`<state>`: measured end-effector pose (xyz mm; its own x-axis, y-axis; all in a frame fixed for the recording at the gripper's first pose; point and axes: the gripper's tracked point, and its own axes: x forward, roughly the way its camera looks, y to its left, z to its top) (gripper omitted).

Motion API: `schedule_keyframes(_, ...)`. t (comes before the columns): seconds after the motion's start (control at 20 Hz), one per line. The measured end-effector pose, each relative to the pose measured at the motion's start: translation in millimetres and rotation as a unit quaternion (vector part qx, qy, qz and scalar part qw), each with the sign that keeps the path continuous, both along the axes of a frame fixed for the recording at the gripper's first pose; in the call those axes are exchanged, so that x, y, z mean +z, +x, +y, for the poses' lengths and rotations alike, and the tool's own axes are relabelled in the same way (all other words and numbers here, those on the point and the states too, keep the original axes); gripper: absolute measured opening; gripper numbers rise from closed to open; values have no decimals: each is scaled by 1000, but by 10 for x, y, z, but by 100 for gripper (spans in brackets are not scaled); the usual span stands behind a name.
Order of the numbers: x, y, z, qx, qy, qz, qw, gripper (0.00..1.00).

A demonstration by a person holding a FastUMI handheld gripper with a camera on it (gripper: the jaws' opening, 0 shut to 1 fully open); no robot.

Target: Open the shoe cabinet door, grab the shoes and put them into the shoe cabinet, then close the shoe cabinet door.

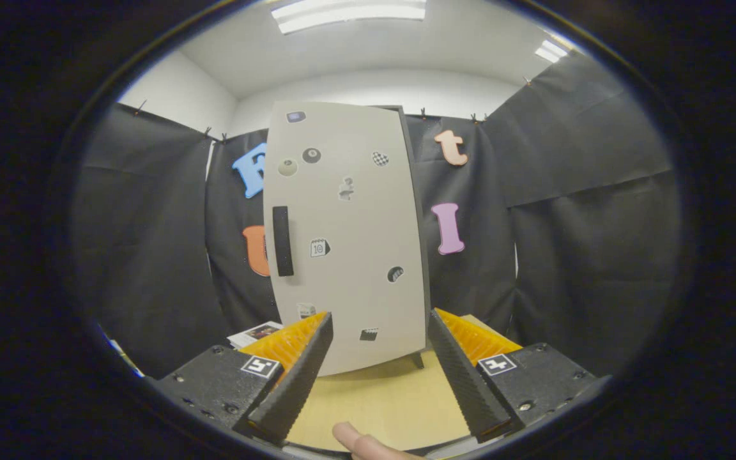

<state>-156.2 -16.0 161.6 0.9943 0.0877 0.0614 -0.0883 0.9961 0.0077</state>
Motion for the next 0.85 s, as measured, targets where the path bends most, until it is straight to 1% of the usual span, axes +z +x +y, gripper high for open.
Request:
schedule_keyframes(0.15,-6,-113,-5,9,0,-7,1000,98)
schedule_keyframes(0.45,96,-171,-78,-13,-1,-32,999,98)
schedule_keyframes(0.85,97,-138,-43,-11,-5,-32,999,98)
